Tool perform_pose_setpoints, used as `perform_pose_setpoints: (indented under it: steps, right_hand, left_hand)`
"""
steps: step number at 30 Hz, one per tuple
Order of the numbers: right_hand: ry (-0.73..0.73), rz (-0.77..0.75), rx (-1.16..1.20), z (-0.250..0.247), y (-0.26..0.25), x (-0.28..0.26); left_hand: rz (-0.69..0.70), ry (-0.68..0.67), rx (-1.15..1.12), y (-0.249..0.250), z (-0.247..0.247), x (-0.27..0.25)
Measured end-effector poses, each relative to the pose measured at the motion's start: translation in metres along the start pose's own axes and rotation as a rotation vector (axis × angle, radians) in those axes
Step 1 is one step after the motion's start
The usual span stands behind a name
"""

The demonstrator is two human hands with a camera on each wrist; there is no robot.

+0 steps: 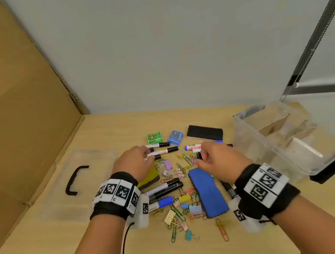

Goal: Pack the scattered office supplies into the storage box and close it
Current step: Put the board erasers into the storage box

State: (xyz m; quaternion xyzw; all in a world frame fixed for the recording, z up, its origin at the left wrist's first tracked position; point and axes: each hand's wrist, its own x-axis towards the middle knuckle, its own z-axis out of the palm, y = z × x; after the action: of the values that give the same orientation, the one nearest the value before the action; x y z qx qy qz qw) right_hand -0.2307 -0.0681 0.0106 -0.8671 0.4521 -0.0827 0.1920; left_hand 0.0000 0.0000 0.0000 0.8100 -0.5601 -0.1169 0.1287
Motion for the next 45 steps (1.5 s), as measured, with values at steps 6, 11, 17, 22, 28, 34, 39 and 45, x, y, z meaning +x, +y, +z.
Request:
perform_pose_setpoints:
  steps: [6,11,17,22,28,34,39,45]
  right_hand:
    - [-0.353,0.209,-0.245,0.051,0.014,0.003]
    - [-0.348,0.202,-0.145,0.054,0.019,0.001]
    - [-0.254,0.291,0.527,0.014,0.024,0.005]
    - [-0.221,0.417,0.984,-0.007,0.027,0.001]
    - [-0.159,0.548,1.367,-0.01,0.028,-0.006]
    - [-0.155,0.546,1.408,-0.011,0.021,0.004]
    - [-0.157,0.449,1.333,-0.009,0.011,0.008]
    - [-0.008,0.23,1.053,0.003,0.001,0.014]
  left_hand:
    - [-0.082,-0.326,0.176,-0.021,0.023,0.006]
    - [-0.062,-0.352,0.206,-0.022,0.034,0.006]
    - [-0.027,-0.325,0.211,-0.022,0.034,0.007]
    - [-0.035,-0.26,0.124,-0.024,0.03,-0.001]
    - [0.005,-0.071,-0.183,-0.021,0.001,-0.009]
    - [0.008,-0.086,-0.69,-0.014,-0.019,-0.003]
    - [-0.06,-0.048,-0.955,-0.009,-0.024,0.004]
    - [-0.19,-0.027,-1.285,0.003,-0.018,0.014]
